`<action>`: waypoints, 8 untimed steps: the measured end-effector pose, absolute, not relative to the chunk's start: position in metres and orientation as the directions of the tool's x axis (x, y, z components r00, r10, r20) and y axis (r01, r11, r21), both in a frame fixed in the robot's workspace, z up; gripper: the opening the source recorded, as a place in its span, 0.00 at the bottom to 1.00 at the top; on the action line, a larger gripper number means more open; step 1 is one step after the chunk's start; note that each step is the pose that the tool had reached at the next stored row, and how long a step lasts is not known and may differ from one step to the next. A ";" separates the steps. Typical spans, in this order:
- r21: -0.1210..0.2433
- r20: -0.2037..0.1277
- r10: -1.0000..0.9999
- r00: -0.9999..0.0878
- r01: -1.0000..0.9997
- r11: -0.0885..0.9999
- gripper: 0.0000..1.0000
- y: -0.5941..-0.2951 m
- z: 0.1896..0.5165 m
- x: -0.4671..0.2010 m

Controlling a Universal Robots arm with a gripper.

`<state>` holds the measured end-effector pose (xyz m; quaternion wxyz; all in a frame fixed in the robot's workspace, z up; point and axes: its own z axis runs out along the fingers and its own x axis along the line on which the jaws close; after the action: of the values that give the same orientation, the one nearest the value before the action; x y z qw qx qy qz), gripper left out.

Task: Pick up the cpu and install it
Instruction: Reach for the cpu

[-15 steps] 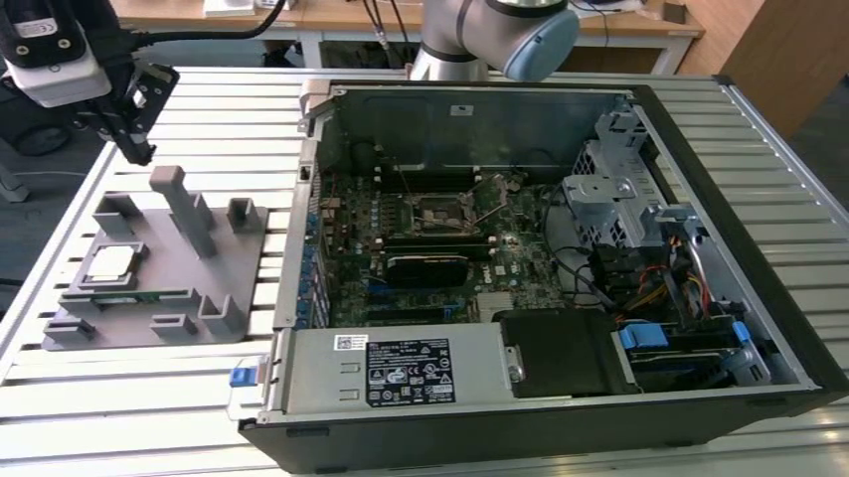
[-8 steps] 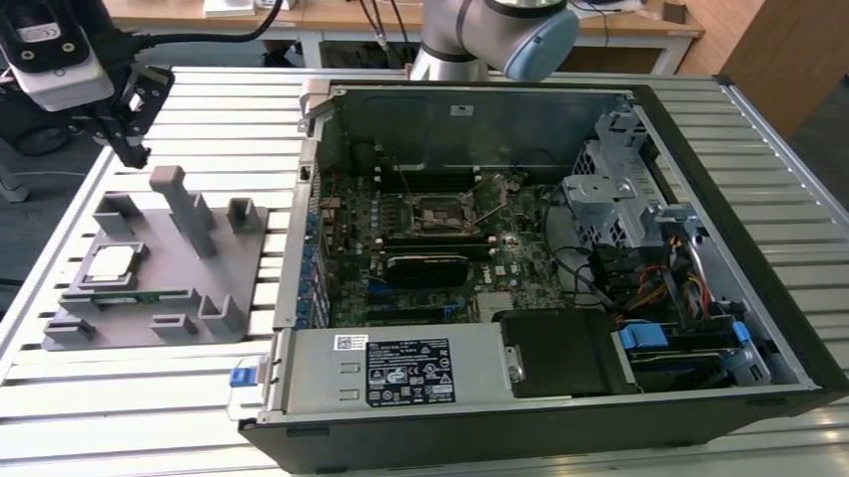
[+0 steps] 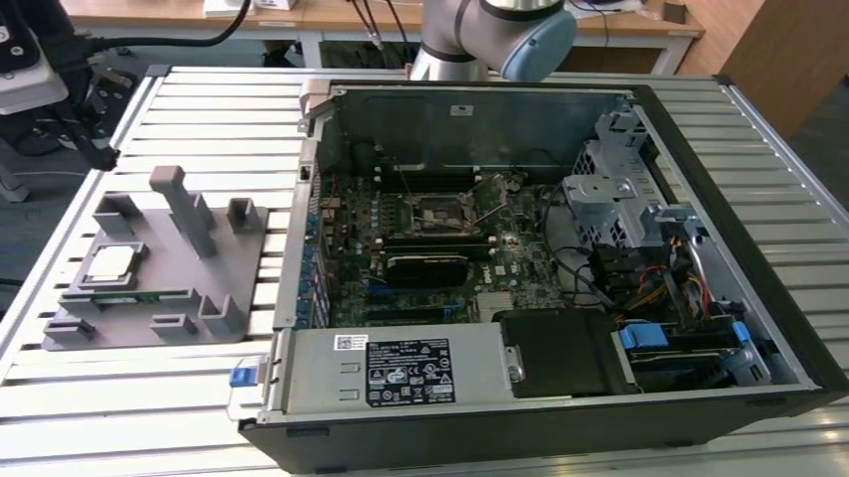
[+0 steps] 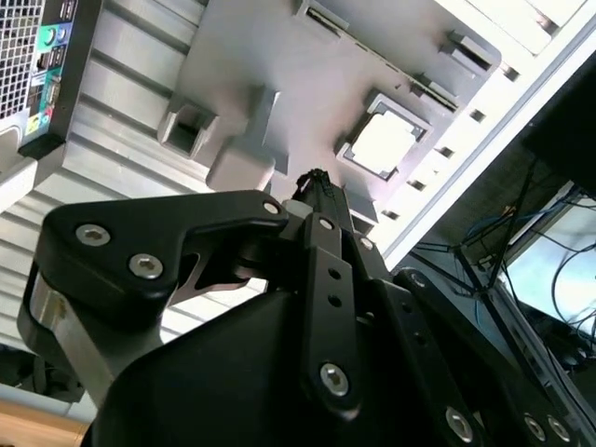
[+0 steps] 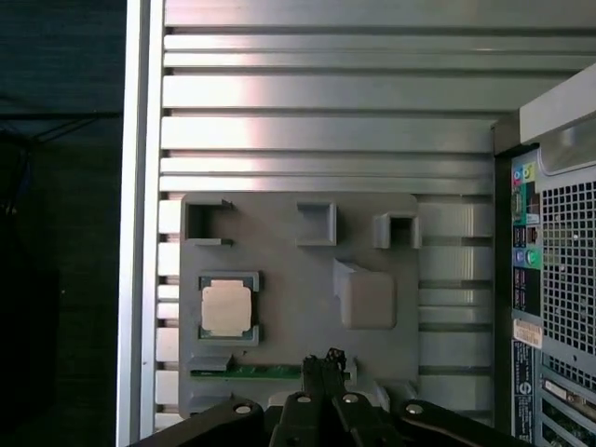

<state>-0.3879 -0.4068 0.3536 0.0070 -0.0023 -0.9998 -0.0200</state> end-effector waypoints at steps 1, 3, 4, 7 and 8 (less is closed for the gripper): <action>0.040 0.014 0.004 -1.000 0.005 0.999 0.11 -0.407 0.354 -0.389; 0.040 0.014 0.004 -1.000 0.005 0.999 0.11 -0.407 0.353 -0.390; 0.040 0.014 0.004 -1.000 0.005 0.999 0.11 -0.407 0.353 -0.391; 0.040 0.014 0.004 -1.000 0.005 0.999 0.11 -0.407 0.353 -0.395; 0.040 0.014 0.004 -1.000 0.005 0.999 0.11 -0.407 0.352 -0.397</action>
<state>-0.3966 -0.4068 0.3524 0.0072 -0.0022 -0.9998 -0.0200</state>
